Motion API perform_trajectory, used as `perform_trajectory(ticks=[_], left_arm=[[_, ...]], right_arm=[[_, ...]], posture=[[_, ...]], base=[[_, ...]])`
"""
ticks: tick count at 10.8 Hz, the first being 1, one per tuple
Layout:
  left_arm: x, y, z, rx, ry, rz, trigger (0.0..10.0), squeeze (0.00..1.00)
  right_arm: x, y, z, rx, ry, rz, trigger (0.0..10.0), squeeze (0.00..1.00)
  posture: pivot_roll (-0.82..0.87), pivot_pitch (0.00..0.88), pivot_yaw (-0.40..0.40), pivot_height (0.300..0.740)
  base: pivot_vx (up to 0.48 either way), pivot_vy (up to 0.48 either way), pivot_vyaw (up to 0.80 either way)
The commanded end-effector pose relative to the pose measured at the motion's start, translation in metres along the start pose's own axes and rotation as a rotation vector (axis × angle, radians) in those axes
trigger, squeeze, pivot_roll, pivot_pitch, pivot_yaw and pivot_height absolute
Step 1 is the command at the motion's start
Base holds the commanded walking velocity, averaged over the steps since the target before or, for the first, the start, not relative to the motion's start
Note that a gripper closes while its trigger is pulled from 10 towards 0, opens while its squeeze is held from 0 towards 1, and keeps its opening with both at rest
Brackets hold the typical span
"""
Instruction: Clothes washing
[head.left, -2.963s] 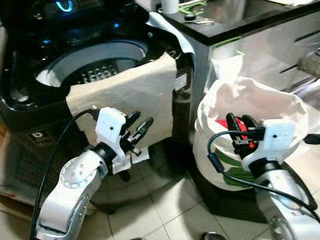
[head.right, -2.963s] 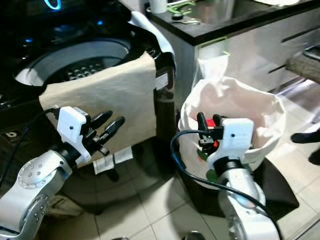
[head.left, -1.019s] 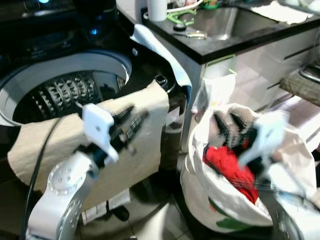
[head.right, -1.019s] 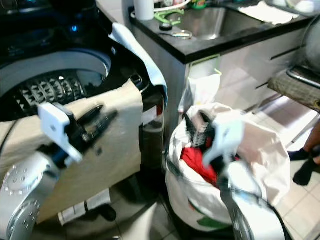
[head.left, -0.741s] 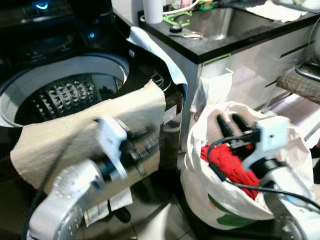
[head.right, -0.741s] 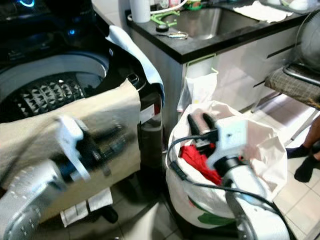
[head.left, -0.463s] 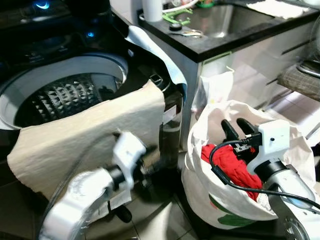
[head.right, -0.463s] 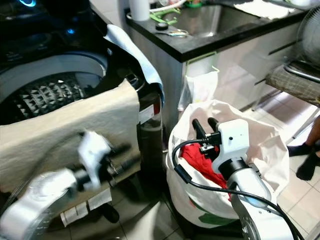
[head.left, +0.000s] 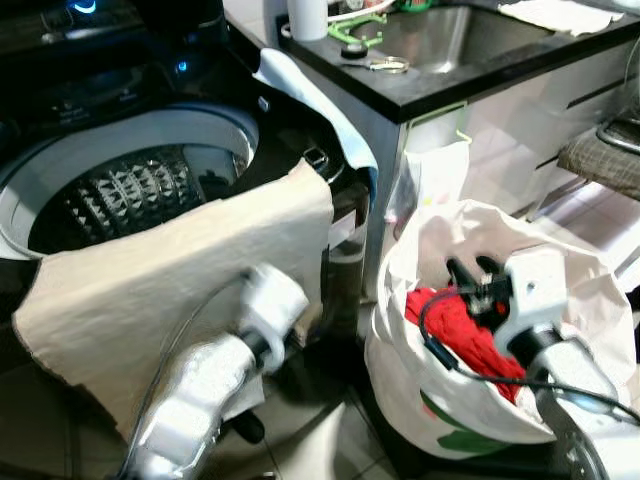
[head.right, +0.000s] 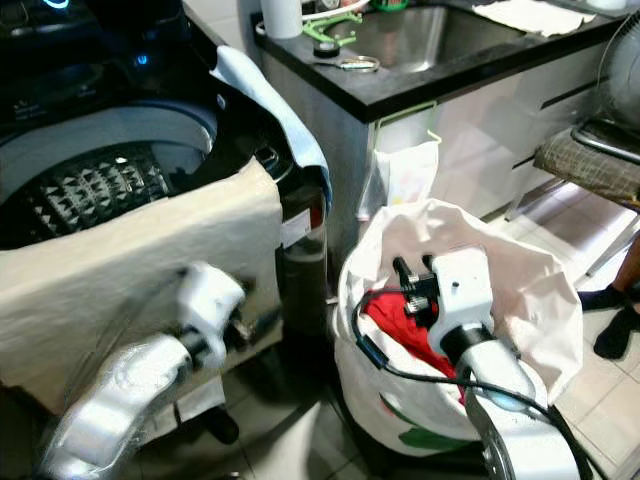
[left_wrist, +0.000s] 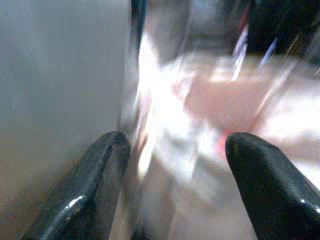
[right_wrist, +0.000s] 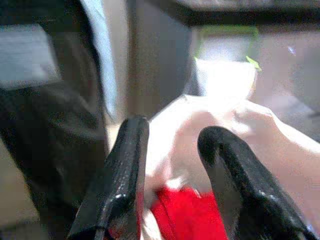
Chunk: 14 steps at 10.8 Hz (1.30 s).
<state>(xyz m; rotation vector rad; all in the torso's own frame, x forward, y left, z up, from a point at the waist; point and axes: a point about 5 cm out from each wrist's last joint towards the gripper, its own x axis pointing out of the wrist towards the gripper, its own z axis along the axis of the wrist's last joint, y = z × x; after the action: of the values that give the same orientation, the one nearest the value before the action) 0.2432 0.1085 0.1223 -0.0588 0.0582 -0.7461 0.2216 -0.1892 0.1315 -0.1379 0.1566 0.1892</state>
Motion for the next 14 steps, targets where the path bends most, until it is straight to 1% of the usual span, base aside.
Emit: perform_trajectory(ticks=[1, 2, 3, 4, 5, 6, 7, 8, 9, 10, 11, 13, 14], left_arm=[[-0.022, -0.003, 0.022, -0.006, -0.065, -0.163, 10.0, 0.0], [-0.036, -0.007, 0.023, 0.027, -0.013, -0.263, 10.0, 0.0], [-0.045, -0.007, 0.031, 0.052, -0.008, -0.318, 10.0, 0.0], [-0.041, -0.006, 0.046, 0.087, -0.057, -0.303, 10.0, 0.0], [-0.036, -0.008, 0.058, 0.091, -0.093, -0.3, 10.0, 0.0], [-0.029, -0.016, 0.065, 0.059, -0.117, -0.335, 10.0, 0.0], [-0.027, -0.024, 0.062, 0.06, -0.096, -0.378, 10.0, 0.0], [-0.027, -0.028, 0.056, 0.064, -0.064, -0.387, 10.0, 0.0], [-0.027, -0.028, 0.057, 0.068, -0.05, -0.364, 10.0, 0.0], [-0.029, -0.026, 0.061, 0.073, -0.039, -0.339, 10.0, 0.0], [-0.032, -0.024, 0.063, 0.089, -0.026, -0.329, 10.0, 0.0], [-0.038, -0.024, 0.069, 0.09, -0.013, -0.319, 10.0, 0.0], [-0.042, -0.026, 0.071, 0.082, 0.006, -0.323, 10.0, 0.0]], right_arm=[[-0.002, -0.006, 0.002, 0.02, -0.021, -0.04, 10.0, 0.0], [-0.003, -0.01, 0.003, 0.027, -0.027, -0.055, 10.0, 0.0], [-0.003, -0.013, 0.002, 0.03, -0.024, -0.076, 10.0, 0.0], [-0.003, -0.019, -0.023, 0.038, 0.094, -0.108, 10.0, 0.0], [-0.004, -0.031, -0.051, 0.049, 0.218, -0.177, 10.0, 0.0], [-0.002, -0.048, -0.086, 0.091, 0.344, -0.28, 10.0, 0.0], [0.006, -0.054, -0.103, 0.139, 0.396, -0.292, 10.0, 0.0], [0.016, -0.056, -0.113, 0.124, 0.436, -0.283, 10.0, 0.0], [0.027, -0.062, -0.121, 0.113, 0.454, -0.289, 10.0, 0.0], [0.038, -0.072, -0.123, 0.121, 0.457, -0.299, 10.0, 1.0], [0.045, -0.078, -0.122, 0.121, 0.457, -0.312, 10.0, 1.0], [0.057, -0.089, -0.112, 0.124, 0.423, -0.357, 10.0, 1.0], [0.06, -0.095, -0.113, 0.117, 0.462, -0.377, 10.0, 1.0]], posture=[[-0.09, 0.038, 0.09, 0.74], [-0.09, 0.038, 0.09, 0.74], [-0.09, 0.03, 0.086, 0.74], [-0.09, 0.03, 0.086, 0.74], [-0.08, 0.027, 0.091, 0.74], [-0.08, 0.028, 0.103, 0.74], [-0.08, 0.03, 0.111, 0.74], [-0.07, 0.037, 0.117, 0.74], [-0.05, 0.05, 0.115, 0.74], [-0.02, 0.067, 0.111, 0.74], [0.0, 0.081, 0.11, 0.74], [0.05, 0.12, 0.121, 0.74], [0.07, 0.143, 0.133, 0.74]], base=[[0.0, 0.0, 0.0], [0.0, 0.0, 0.0], [0.0, 0.0, 0.0], [0.0, 0.0, 0.0], [0.0, 0.0, 0.0], [0.0, 0.0, 0.0], [0.0, 0.0, 0.0], [0.0, 0.0, 0.0], [0.0, 0.0, 0.0], [0.0, 0.0, 0.0], [0.0, 0.0, 0.0], [0.0, 0.0, 0.0], [0.0, 0.0, 0.0]])
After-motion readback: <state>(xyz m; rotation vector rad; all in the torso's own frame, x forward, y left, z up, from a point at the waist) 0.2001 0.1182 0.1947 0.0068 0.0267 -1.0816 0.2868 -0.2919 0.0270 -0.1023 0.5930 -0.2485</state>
